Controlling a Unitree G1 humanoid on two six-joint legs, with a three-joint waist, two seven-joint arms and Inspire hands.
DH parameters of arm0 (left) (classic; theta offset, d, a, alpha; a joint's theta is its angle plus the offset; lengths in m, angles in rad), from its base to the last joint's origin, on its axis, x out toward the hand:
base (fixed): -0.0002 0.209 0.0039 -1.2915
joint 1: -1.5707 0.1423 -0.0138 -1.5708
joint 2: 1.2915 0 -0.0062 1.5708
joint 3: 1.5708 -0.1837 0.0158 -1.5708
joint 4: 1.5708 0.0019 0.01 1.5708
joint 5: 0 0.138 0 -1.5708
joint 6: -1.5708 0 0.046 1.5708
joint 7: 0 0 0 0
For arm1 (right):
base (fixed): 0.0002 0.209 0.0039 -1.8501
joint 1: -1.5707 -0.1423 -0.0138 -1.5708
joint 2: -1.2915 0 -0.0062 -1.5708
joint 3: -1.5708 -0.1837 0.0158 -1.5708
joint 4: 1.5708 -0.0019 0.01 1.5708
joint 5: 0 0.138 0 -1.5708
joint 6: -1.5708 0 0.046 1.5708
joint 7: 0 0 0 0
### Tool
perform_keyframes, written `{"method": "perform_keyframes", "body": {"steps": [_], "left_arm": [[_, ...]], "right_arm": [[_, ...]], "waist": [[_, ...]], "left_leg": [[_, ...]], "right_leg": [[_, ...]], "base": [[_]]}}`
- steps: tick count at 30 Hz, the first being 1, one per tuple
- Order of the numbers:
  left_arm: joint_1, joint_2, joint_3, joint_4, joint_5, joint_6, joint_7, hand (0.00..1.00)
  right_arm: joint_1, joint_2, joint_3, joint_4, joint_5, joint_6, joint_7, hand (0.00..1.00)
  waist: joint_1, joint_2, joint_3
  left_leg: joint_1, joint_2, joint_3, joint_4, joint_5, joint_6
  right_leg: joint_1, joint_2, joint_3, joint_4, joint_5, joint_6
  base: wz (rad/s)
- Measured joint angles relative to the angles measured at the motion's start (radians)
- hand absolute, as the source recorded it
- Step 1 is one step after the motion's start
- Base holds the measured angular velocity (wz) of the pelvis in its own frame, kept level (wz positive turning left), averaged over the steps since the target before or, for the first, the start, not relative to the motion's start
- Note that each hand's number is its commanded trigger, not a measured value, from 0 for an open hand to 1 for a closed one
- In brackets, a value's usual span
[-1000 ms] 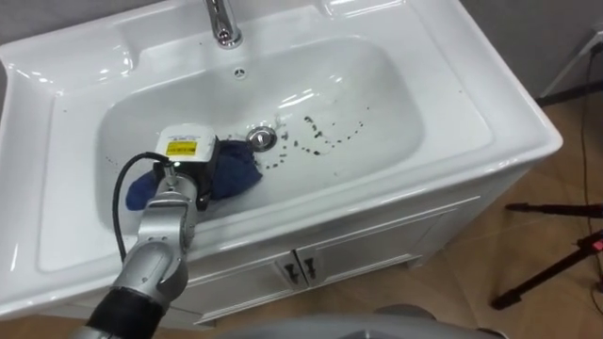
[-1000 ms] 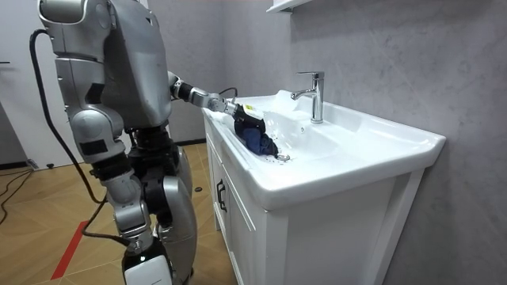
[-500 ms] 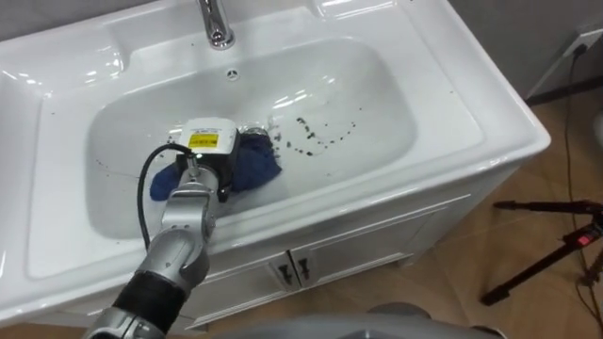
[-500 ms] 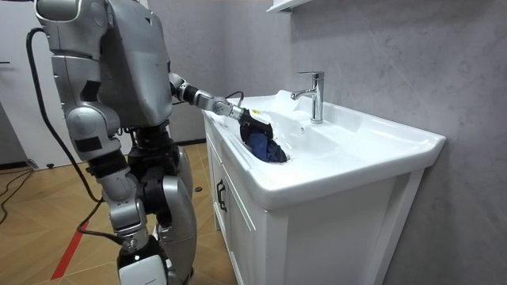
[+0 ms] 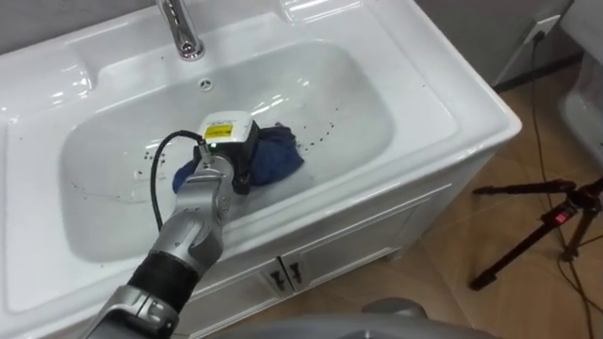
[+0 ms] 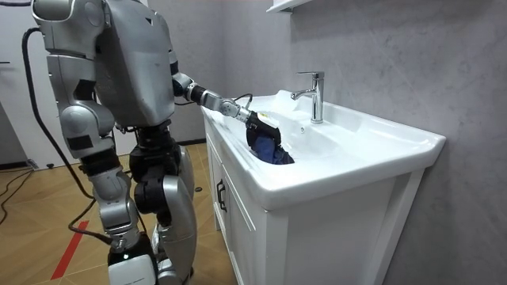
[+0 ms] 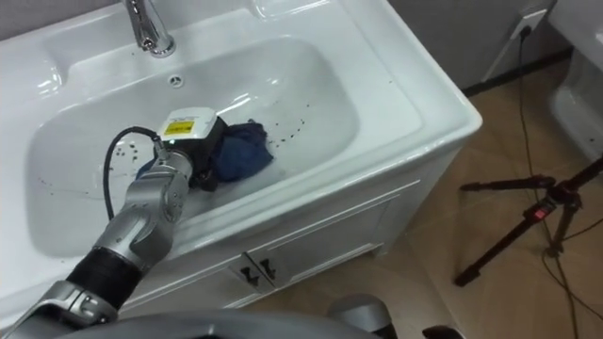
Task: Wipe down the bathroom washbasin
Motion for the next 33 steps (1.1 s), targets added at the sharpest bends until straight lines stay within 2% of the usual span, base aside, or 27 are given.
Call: {"method": "perform_keyframes", "body": {"steps": [5, 9, 13, 17, 21, 26, 29, 33], "left_arm": [[-0.042, -0.001, -0.072, 0.016, -0.003, 0.017, 0.002, 1.00], [-0.056, -0.006, -0.107, 0.015, -0.003, 0.017, -0.003, 1.00], [-0.057, -0.012, -0.110, 0.015, -0.004, 0.020, -0.007, 1.00], [-0.057, -0.020, -0.111, 0.012, -0.003, 0.044, -0.008, 1.00], [-0.059, -0.020, -0.110, 0.016, -0.003, 0.052, -0.006, 1.00], [-0.109, -0.023, -0.133, 0.054, -0.005, 0.052, 0.014, 1.00], [-0.117, -0.019, -0.124, 0.057, -0.002, 0.052, 0.033, 1.00], [-0.130, -0.009, -0.124, 0.058, 0.008, 0.052, 0.049, 1.00]], "right_arm": [[-0.001, 0.001, 0.001, 0.001, 0.001, 0.033, -0.002, 0.00], [-0.005, 0.002, 0.001, -0.002, 0.001, 0.035, 0.001, 0.00], [-0.010, 0.003, 0.001, -0.002, 0.004, 0.037, 0.013, 0.00], [-0.012, 0.004, -0.008, 0.000, 0.003, 0.042, 0.029, 0.00], [-0.012, 0.004, -0.007, 0.018, 0.003, 0.048, 0.034, 0.00], [0.000, -0.002, -0.004, 0.029, 0.009, 0.058, 0.046, 0.00], [0.000, -0.007, -0.005, 0.027, -0.002, 0.056, 0.050, 0.00], [-0.001, -0.014, -0.005, 0.024, -0.035, 0.056, 0.064, 0.00]], "waist": [[-0.024, 0.002, -0.0010], [-0.036, 0.002, -0.0012], [-0.042, 0.002, -0.0012], [-0.053, -0.001, -0.0019], [-0.071, -0.006, -0.0015], [-0.074, -0.010, -0.0003], [-0.073, -0.010, -0.0001], [-0.074, -0.008, -0.0006]], "left_leg": [[-0.004, 0.000, 0.007, -0.008, 0.000, 0.000], [0.006, 0.000, 0.028, -0.009, 0.000, 0.000], [0.023, 0.000, 0.051, -0.009, 0.000, 0.000], [0.024, 0.000, 0.068, -0.009, 0.000, 0.000], [0.033, 0.000, 0.081, -0.009, 0.000, 0.000], [0.038, 0.001, 0.129, -0.024, 0.000, 0.000], [0.036, 0.006, 0.160, -0.034, -0.004, 0.005], [0.020, 0.014, 0.169, -0.041, -0.016, 0.010]], "right_leg": [[0.001, 0.000, 0.001, 0.001, 0.006, 0.001], [-0.002, 0.000, 0.008, 0.001, 0.006, 0.002], [0.000, 0.002, 0.028, 0.003, 0.006, 0.002], [-0.007, 0.004, 0.042, 0.002, 0.007, 0.003], [-0.005, 0.006, 0.057, 0.002, 0.010, 0.006], [-0.025, 0.015, 0.100, -0.001, 0.024, 0.010], [-0.045, 0.028, 0.130, 0.001, 0.036, 0.010], [-0.068, 0.040, 0.138, 0.003, 0.050, 0.009]], "base": [[-0.02], [-0.09], [-0.14], [-0.09], [-0.11], [-0.24], [-0.32], [-0.15]]}}
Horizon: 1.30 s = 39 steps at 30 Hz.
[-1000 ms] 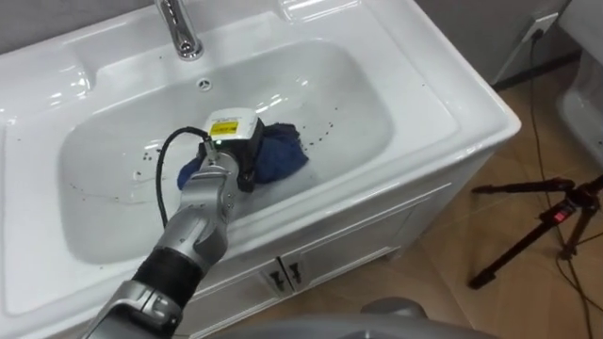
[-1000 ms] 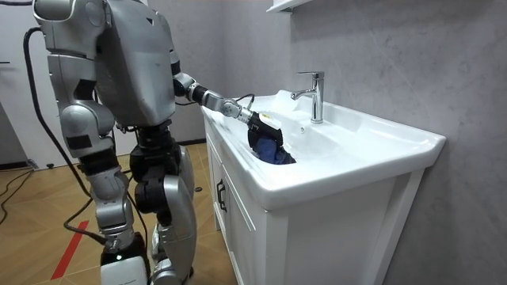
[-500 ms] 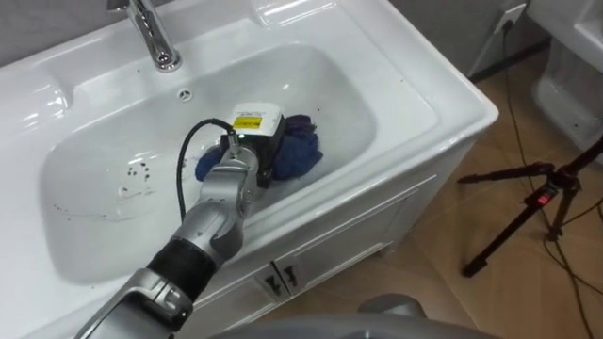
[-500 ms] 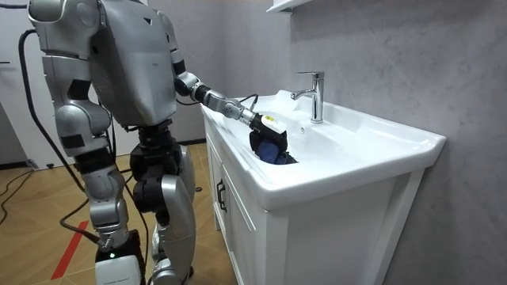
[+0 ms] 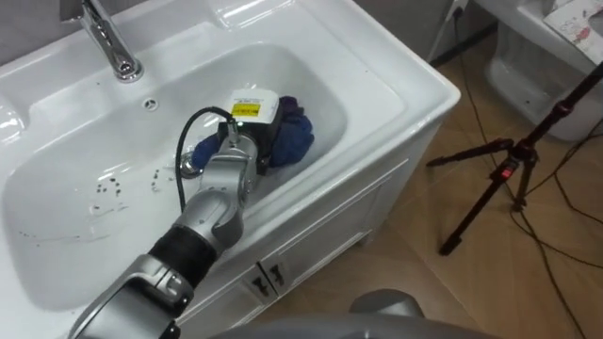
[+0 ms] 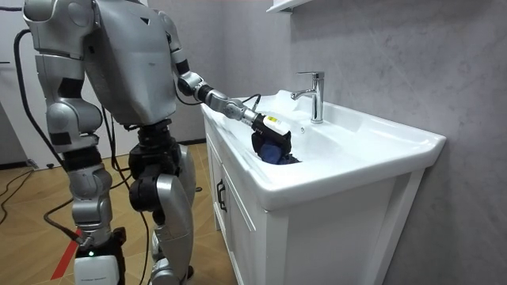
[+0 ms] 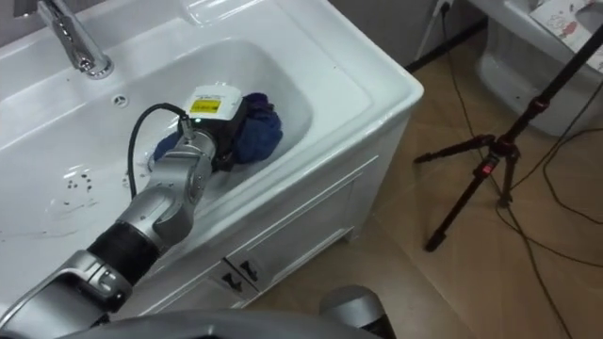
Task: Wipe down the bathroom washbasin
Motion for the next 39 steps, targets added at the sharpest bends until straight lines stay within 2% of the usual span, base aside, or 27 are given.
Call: {"method": "perform_keyframes", "body": {"steps": [9, 12, 16, 19, 24, 26, 30, 32, 36, 38, 39], "left_arm": [[-0.040, 0.007, -0.001, 0.000, -0.003, -0.009, 0.018, 1.00], [-0.069, 0.007, 0.005, 0.000, -0.034, -0.012, 0.021, 1.00], [-0.085, 0.006, 0.040, 0.000, -0.045, -0.039, 0.049, 1.00], [-0.085, 0.009, 0.041, 0.002, -0.048, -0.041, 0.065, 1.00], [-0.092, 0.010, 0.050, 0.053, -0.050, -0.062, 0.098, 1.00], [-0.092, 0.004, 0.058, 0.125, -0.051, -0.085, 0.138, 1.00], [-0.091, 0.008, 0.084, 0.195, -0.054, -0.099, 0.154, 1.00], [-0.070, 0.009, 0.126, 0.215, -0.050, -0.119, 0.171, 1.00], [0.002, 0.008, 0.206, 0.244, -0.048, -0.128, 0.208, 1.00], [0.051, 0.009, 0.247, 0.259, -0.048, -0.128, 0.232, 1.00], [0.058, 0.009, 0.256, 0.264, -0.048, -0.129, 0.237, 1.00]], "right_arm": [[-0.008, -0.004, -0.022, -0.030, -0.010, -0.001, 0.013, 0.00], [-0.007, 0.000, -0.029, -0.035, -0.009, -0.001, 0.004, 0.00], [0.003, 0.003, -0.031, -0.040, -0.009, -0.002, -0.019, 0.00], [0.014, 0.003, -0.033, -0.039, -0.009, -0.002, -0.021, 0.00], [0.031, 0.001, -0.047, -0.038, -0.008, 0.000, -0.023, 0.00], [0.034, 0.002, -0.053, -0.033, -0.009, 0.000, -0.034, 0.00], [0.039, 0.003, -0.062, -0.040, -0.009, 0.000, -0.044, 0.00], [0.041, 0.001, -0.073, -0.047, -0.009, 0.001, -0.058, 0.00], [0.046, 0.005, -0.082, -0.068, -0.005, 0.000, -0.059, 0.00], [0.051, 0.012, -0.092, -0.070, 0.001, 0.000, -0.071, 0.00], [0.054, 0.013, -0.092, -0.071, 0.002, 0.000, -0.075, 0.00]], "waist": [[-0.010, 0.016, 0.0003], [-0.010, 0.020, 0.0005], [-0.016, 0.029, -0.0025], [-0.021, 0.035, -0.0035], [-0.025, 0.046, 0.0015], [-0.027, 0.057, 0.0033], [-0.025, 0.053, 0.0057], [-0.016, 0.052, 0.0054], [0.005, 0.038, 0.0002], [0.013, 0.021, -0.0087], [0.019, 0.017, -0.0106]], "left_leg": [[-0.007, 0.002, 0.015, -0.001, 0.000, 0.000], [-0.007, 0.002, 0.018, -0.001, 0.000, 0.000], [-0.005, 0.004, 0.018, 0.000, 0.000, 0.000], [-0.002, 0.005, 0.019, 0.000, -0.001, -0.001], [0.001, 0.010, 0.020, 0.000, -0.002, -0.003], [0.012, 0.015, 0.027, 0.000, -0.003, -0.005], [0.016, 0.015, 0.028, 0.000, -0.005, -0.009], [0.018, 0.016, 0.030, 0.003, -0.004, -0.010], [0.020, 0.020, 0.024, 0.009, -0.003, -0.013], [0.021, 0.020, 0.007, 0.011, -0.003, -0.013], [0.021, 0.020, 0.003, 0.012, -0.003, -0.013]], "right_leg": [[-0.002, 0.004, 0.013, -0.002, 0.007, -0.001], [-0.004, 0.006, 0.019, -0.002, 0.007, -0.001], [-0.002, 0.009, 0.029, -0.002, 0.008, -0.001], [0.000, 0.010, 0.030, -0.002, 0.008, -0.002], [0.002, 0.012, 0.031, 0.000, 0.011, -0.004], [0.011, 0.016, 0.031, 0.000, 0.012, -0.005], [0.017, 0.021, 0.034, 0.000, 0.011, -0.008], [0.015, 0.024, 0.039, 0.002, 0.010, -0.010], [0.016, 0.029, 0.044, 0.002, 0.012, -0.014], [0.024, 0.026, 0.030, 0.000, 0.011, -0.016], [0.028, 0.025, 0.027, -0.001, 0.010, -0.016]], "base": [[-0.04], [-0.04], [-0.05], [0.00], [-0.01], [-0.04], [0.00], [-0.06], [-0.08], [0.17], [0.18]]}}
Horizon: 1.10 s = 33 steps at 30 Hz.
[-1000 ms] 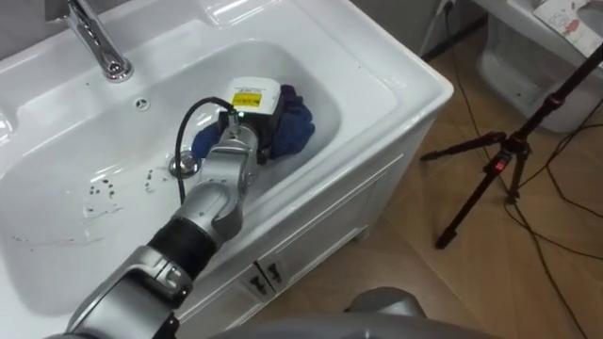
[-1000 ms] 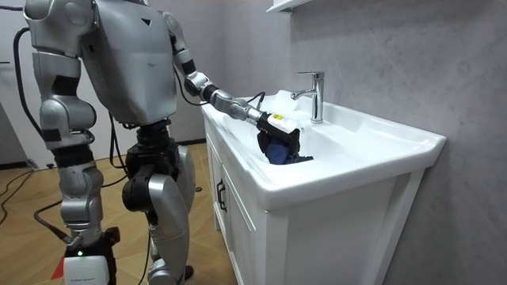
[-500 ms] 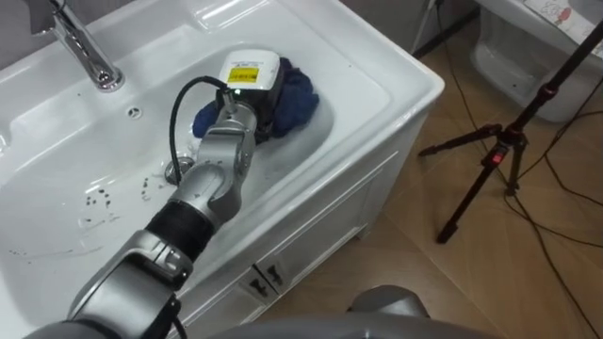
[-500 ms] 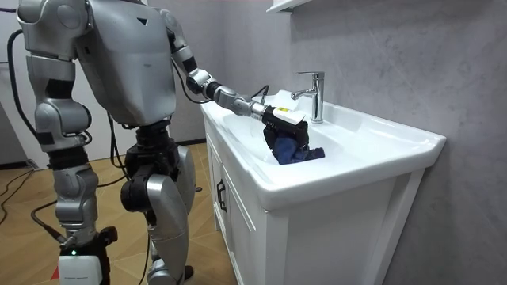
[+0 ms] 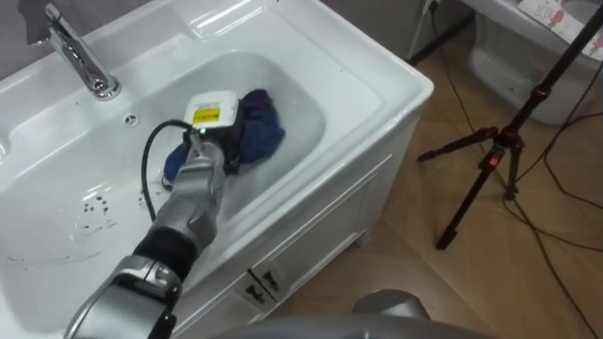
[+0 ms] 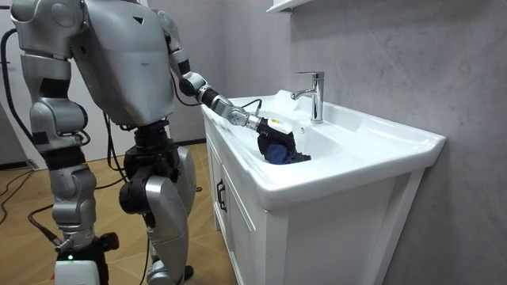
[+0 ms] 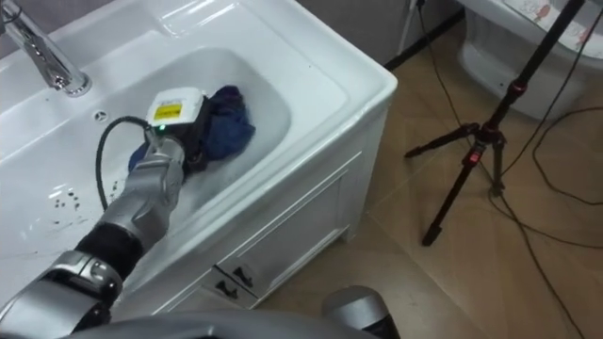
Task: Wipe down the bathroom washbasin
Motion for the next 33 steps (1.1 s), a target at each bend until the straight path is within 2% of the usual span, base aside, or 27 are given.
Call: {"method": "perform_keyframes", "body": {"steps": [2, 3, 4, 11, 14, 18, 24, 30, 32, 33], "left_arm": [[0.007, 0.002, 0.023, 0.030, 0.001, 0.000, 0.015, 1.00], [0.009, 0.003, 0.025, 0.036, 0.002, 0.000, 0.018, 1.00], [0.019, 0.003, 0.036, 0.044, 0.006, -0.001, 0.027, 1.00], [0.102, 0.005, 0.085, 0.033, 0.033, -0.011, 0.087, 1.00], [0.119, 0.007, 0.101, 0.027, 0.090, -0.015, 0.102, 1.00], [0.131, 0.015, 0.119, 0.028, 0.094, -0.014, 0.116, 1.00], [0.157, 0.040, 0.178, 0.014, 0.198, -0.012, 0.130, 1.00], [0.195, 0.087, 0.218, -0.035, 0.253, -0.012, 0.152, 1.00], [0.219, 0.114, 0.220, -0.079, 0.254, -0.012, 0.171, 1.00], [0.226, 0.117, 0.222, -0.097, 0.253, -0.012, 0.172, 1.00]], "right_arm": [[0.007, 0.001, 0.000, -0.003, 0.003, 0.000, -0.013, 0.00], [0.007, 0.001, -0.001, -0.002, 0.003, 0.000, -0.017, 0.00], [0.006, 0.001, -0.001, -0.002, 0.003, 0.000, -0.024, 0.00], [0.002, 0.005, -0.015, -0.021, 0.004, 0.000, -0.043, 0.00], [-0.018, 0.007, -0.019, -0.023, 0.005, 0.000, -0.058, 0.00], [-0.042, 0.007, -0.018, -0.023, -0.002, 0.001, -0.068, 0.00], [-0.054, 0.007, -0.020, -0.022, -0.011, 0.011, -0.065, 0.00], [-0.053, -0.005, -0.076, -0.022, -0.007, 0.016, -0.071, 0.00], [-0.054, -0.010, -0.078, -0.019, -0.004, 0.021, -0.079, 0.00], [-0.054, -0.011, -0.079, -0.018, -0.004, 0.021, -0.080, 0.00]], "waist": [[0.038, -0.013, -0.0022], [0.042, -0.016, -0.0020], [0.048, -0.017, -0.0050], [0.104, -0.003, -0.0126], [0.139, -0.001, -0.0130], [0.157, 0.000, -0.0139], [0.193, 0.012, -0.0220], [0.210, 0.038, -0.0220], [0.235, 0.054, -0.0268], [0.239, 0.057, -0.0267]], "left_leg": [[0.011, -0.002, -0.009, 0.000, 0.000, 0.000], [0.013, -0.002, -0.015, 0.000, 0.000, 0.000], [0.013, -0.004, -0.028, -0.001, 0.000, 0.000], [0.016, -0.002, -0.096, -0.001, 0.002, -0.002], [0.013, 0.000, -0.110, 0.000, 0.005, -0.007], [0.012, 0.001, -0.136, 0.000, 0.007, -0.010], [0.000, 0.003, -0.159, 0.003, 0.011, -0.014], [-0.012, -0.001, -0.184, 0.004, 0.015, -0.014], [-0.022, -0.001, -0.185, 0.005, 0.021, -0.015], [-0.025, -0.001, -0.187, 0.005, 0.022, -0.015]], "right_leg": [[0.017, -0.004, -0.008, -0.005, -0.002, 0.001], [0.022, -0.006, -0.016, -0.006, -0.003, 0.001], [0.029, -0.010, -0.028, -0.010, -0.003, 0.002], [0.062, -0.016, -0.085, -0.018, -0.016, -0.007], [0.063, -0.016, -0.102, -0.017, -0.020, -0.012], [0.071, -0.018, -0.125, -0.017, -0.028, -0.015], [0.067, -0.018, -0.142, -0.018, -0.031, -0.021], [0.067, -0.026, -0.171, -0.020, -0.035, -0.022], [0.055, -0.028, -0.177, -0.019, -0.036, -0.023], [0.053, -0.028, -0.180, -0.018, -0.035, -0.024]], "base": [[0.13], [0.23], [0.29], [0.26], [0.14], [0.20], [0.05], [0.10], [0.02], [0.11]]}}
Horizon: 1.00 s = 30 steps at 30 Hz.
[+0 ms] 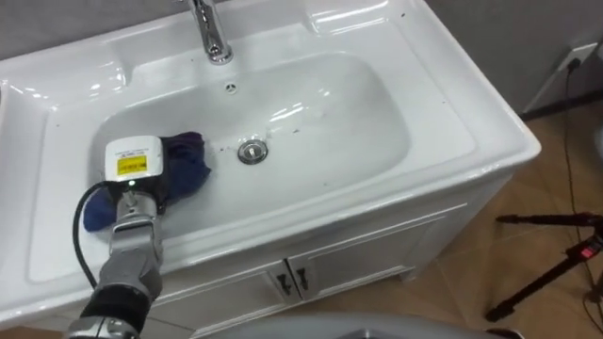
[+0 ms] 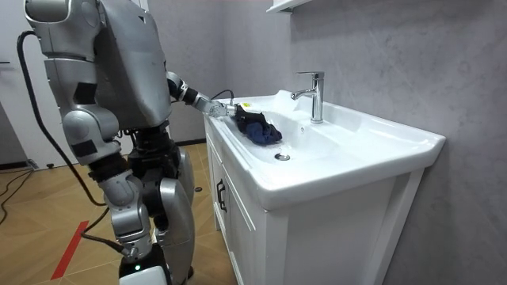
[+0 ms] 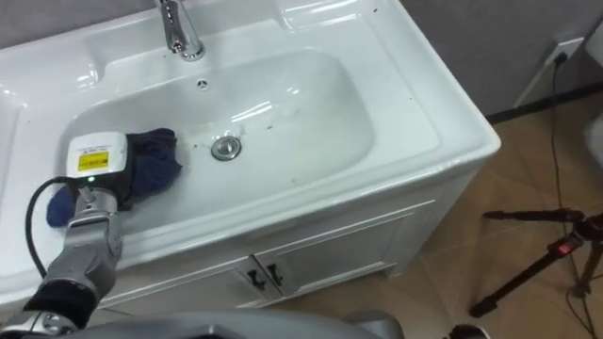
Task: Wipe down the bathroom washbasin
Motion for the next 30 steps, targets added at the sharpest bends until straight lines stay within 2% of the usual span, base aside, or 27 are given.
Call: {"method": "perform_keyframes", "body": {"steps": [4, 8, 10, 15, 23, 27, 30], "left_arm": [[0.014, 0.017, 0.003, -0.059, -0.024, 0.000, 0.003, 1.00], [0.013, 0.018, 0.010, -0.086, -0.057, 0.000, -0.004, 1.00], [0.012, 0.018, 0.022, -0.098, -0.057, 0.000, -0.006, 1.00], [0.010, 0.018, 0.030, -0.122, -0.057, 0.000, -0.020, 1.00], [-0.025, 0.018, 0.029, -0.126, -0.060, 0.000, -0.051, 1.00], [-0.033, 0.018, 0.027, -0.129, -0.060, 0.000, -0.071, 1.00], [-0.033, 0.018, 0.012, -0.138, -0.057, 0.009, -0.093, 1.00]], "right_arm": [[-0.004, -0.004, 0.000, -0.001, 0.003, -0.001, -0.021, 0.00], [-0.007, -0.010, 0.001, -0.019, 0.009, -0.001, -0.029, 0.00], [-0.008, -0.010, 0.001, -0.026, 0.009, -0.005, -0.029, 0.00], [-0.005, -0.009, 0.005, -0.023, 0.026, -0.037, -0.029, 0.00], [-0.003, -0.003, 0.036, 0.003, 0.069, -0.073, -0.051, 0.00], [-0.006, -0.001, 0.061, 0.027, 0.120, -0.090, -0.060, 0.00], [-0.005, -0.003, 0.065, 0.032, 0.133, -0.103, -0.058, 0.00]], "waist": [[0.018, 0.013, 0.0011], [0.028, 0.025, 0.0066], [0.028, 0.028, 0.0070], [0.026, 0.024, 0.0094], [0.017, 0.003, 0.0241], [0.007, 0.002, 0.0249], [-0.013, 0.002, 0.0252]], "left_leg": [[-0.015, -0.001, -0.026, 0.001, 0.009, -0.002], [-0.023, 0.000, -0.034, 0.001, 0.013, -0.004], [-0.030, -0.001, -0.047, 0.002, 0.016, -0.006], [-0.032, 0.001, -0.068, 0.002, 0.019, -0.009], [-0.041, 0.000, -0.082, 0.002, 0.020, -0.011], [-0.046, -0.003, -0.082, 0.002, 0.020, -0.011], [-0.048, -0.005, -0.083, 0.002, 0.020, -0.011]], "right_leg": [[-0.013, -0.002, -0.017, 0.002, 0.000, -0.004], [-0.016, -0.003, -0.032, 0.002, -0.001, -0.007], [-0.018, -0.004, -0.041, 0.002, -0.002, -0.008], [-0.012, -0.005, -0.066, 0.001, -0.008, -0.014], [-0.013, -0.007, -0.074, 0.000, -0.015, -0.014], [-0.017, -0.009, -0.075, 0.001, -0.016, -0.012], [-0.011, -0.013, -0.081, 0.001, -0.016, -0.011]], "base": [[0.14], [0.09], [0.16], [0.15], [0.06], [0.00], [0.05]]}}
